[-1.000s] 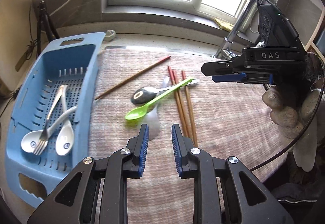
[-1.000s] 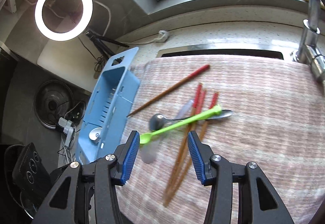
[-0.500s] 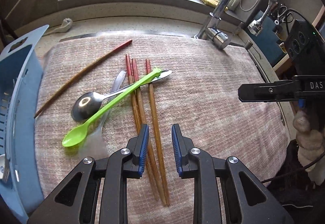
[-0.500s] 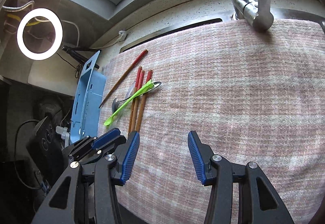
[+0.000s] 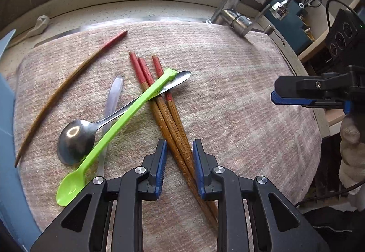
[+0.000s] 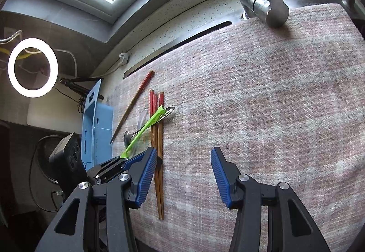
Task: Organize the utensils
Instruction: 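Move the right tool back over the red-tipped wooden chopsticks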
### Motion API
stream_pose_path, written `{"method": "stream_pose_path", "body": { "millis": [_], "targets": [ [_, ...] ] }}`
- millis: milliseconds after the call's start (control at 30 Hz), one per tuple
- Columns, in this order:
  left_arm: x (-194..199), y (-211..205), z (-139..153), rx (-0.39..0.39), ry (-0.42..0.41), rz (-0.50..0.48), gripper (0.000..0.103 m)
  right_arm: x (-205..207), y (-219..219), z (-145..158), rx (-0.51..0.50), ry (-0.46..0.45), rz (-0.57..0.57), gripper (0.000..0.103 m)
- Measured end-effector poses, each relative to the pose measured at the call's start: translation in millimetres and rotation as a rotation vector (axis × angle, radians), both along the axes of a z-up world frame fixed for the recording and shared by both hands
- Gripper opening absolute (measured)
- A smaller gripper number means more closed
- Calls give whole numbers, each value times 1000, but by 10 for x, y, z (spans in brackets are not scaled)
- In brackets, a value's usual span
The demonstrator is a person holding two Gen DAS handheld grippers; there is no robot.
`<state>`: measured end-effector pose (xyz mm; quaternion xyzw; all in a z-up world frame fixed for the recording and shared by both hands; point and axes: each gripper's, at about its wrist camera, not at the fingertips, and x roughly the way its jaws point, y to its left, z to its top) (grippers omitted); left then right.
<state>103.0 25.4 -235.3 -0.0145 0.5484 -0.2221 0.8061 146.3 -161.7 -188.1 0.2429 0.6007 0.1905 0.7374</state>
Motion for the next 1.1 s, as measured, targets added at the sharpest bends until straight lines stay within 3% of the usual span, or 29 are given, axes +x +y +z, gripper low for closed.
{"method": "stream_pose_path", "body": {
  "millis": [267, 567, 800, 1100],
  "targets": [
    [9, -368, 3, -15, -12, -88, 21, 57, -172, -123, 3, 25, -34, 44],
    [27, -758, 26, -67, 4, -51, 21, 174, -409, -117, 2, 35, 20, 43],
    [8, -680, 36, -34, 8, -2, 21, 225, -483, -161, 21, 60, 49, 43],
    [-43, -397, 59, 71, -9, 51, 23, 256, -177, -198, 3, 61, 100, 42]
  ]
}}
